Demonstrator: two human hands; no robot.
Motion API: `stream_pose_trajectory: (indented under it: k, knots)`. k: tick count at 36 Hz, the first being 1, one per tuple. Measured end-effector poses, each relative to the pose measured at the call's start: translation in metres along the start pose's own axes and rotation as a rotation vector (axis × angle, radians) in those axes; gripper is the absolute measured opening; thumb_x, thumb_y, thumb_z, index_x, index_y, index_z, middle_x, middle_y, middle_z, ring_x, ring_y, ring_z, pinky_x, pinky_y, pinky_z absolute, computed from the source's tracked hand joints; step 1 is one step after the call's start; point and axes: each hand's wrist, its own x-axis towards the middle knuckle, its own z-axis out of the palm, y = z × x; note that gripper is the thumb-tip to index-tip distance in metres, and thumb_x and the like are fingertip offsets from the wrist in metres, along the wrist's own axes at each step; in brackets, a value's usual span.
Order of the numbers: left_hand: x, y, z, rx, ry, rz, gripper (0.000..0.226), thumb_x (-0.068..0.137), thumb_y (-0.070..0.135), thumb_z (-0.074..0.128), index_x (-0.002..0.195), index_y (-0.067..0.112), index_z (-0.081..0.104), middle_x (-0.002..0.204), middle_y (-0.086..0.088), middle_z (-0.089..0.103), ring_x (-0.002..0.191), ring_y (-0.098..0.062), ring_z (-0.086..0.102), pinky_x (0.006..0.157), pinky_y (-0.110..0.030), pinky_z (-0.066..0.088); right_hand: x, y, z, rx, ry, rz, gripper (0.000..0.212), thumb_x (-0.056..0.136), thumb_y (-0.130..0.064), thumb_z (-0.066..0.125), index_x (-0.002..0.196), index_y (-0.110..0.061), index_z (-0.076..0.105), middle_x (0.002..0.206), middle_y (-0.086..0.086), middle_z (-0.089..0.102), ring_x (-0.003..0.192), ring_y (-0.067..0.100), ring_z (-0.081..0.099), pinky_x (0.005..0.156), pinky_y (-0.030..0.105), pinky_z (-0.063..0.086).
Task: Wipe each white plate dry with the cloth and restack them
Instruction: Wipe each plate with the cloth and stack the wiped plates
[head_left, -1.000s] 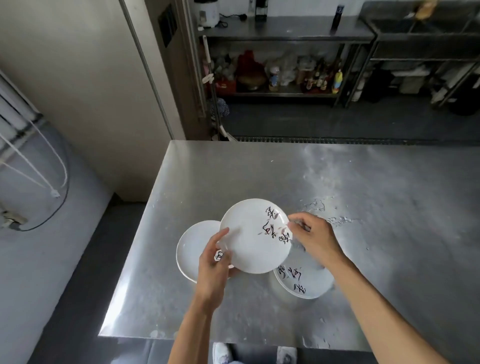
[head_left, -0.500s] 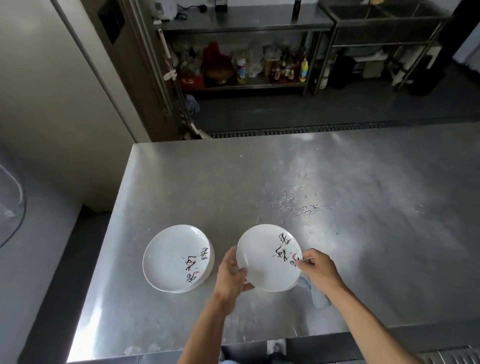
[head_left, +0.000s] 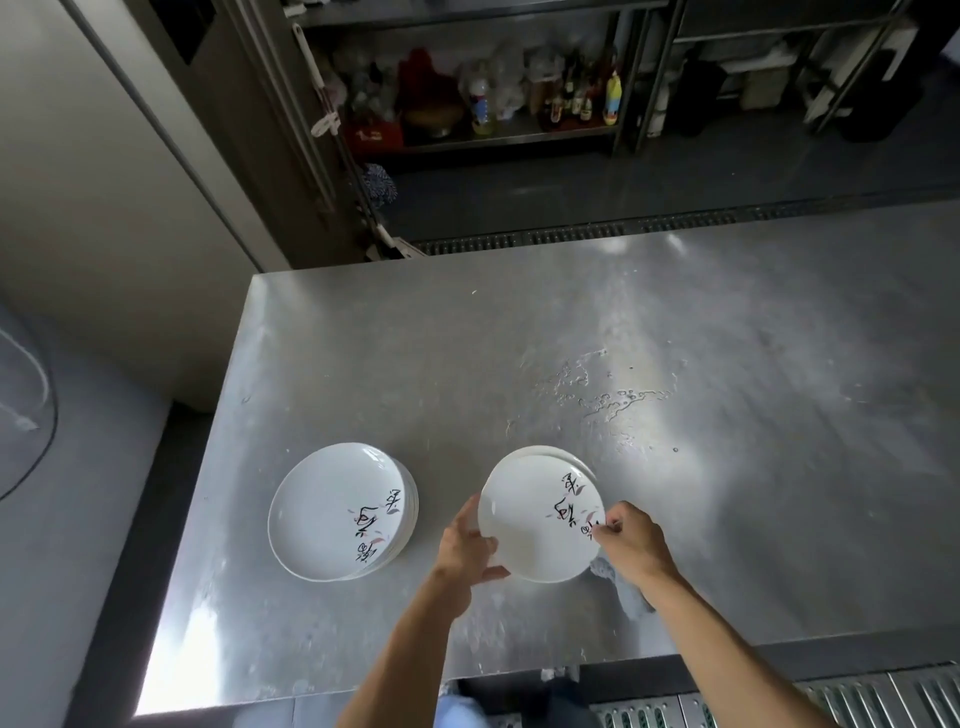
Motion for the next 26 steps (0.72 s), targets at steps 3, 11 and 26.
stream_pose_trajectory:
  k: [3,11,26]
  knots:
    - [0.003,0.000,0.004,0.021,0.026,-0.003,0.076,0.092,-0.017,0.041,0.146,0.034,0.056,0.137,-0.008,0.062,0.130,-0.033,0.056,0.066,-0.035,0.064,0.002,-0.001,-0.003,-0.031,0.011,0.003,0.019,0.090,-0.024,0.064,0.077,-0.019,0.051,0.079,-0.001,0.063,0.075,0.019,0.058,0.060,0.030,0.041]
    - [0.010,-0.004,0.008,0.042,0.079,0.006,0.075,0.092,-0.017,0.044,0.140,0.038,0.061,0.118,-0.008,0.066,0.119,-0.033,0.060,0.062,-0.034,0.064,0.004,-0.005,-0.008,-0.030,0.080,-0.003,0.016,0.091,-0.030,0.065,0.084,-0.019,0.056,0.083,-0.002,0.067,0.077,0.019,0.064,0.056,0.026,0.042]
    - [0.002,0.012,0.001,0.360,0.240,0.236,0.014,0.096,0.016,0.067,0.106,0.027,0.068,0.105,-0.005,0.068,0.102,-0.031,0.065,0.093,-0.045,0.056,-0.001,-0.048,-0.001,0.368,0.102,-0.243,0.010,0.087,-0.031,0.074,0.087,-0.028,0.064,0.092,-0.010,0.070,0.091,0.010,0.066,0.079,0.027,0.051]
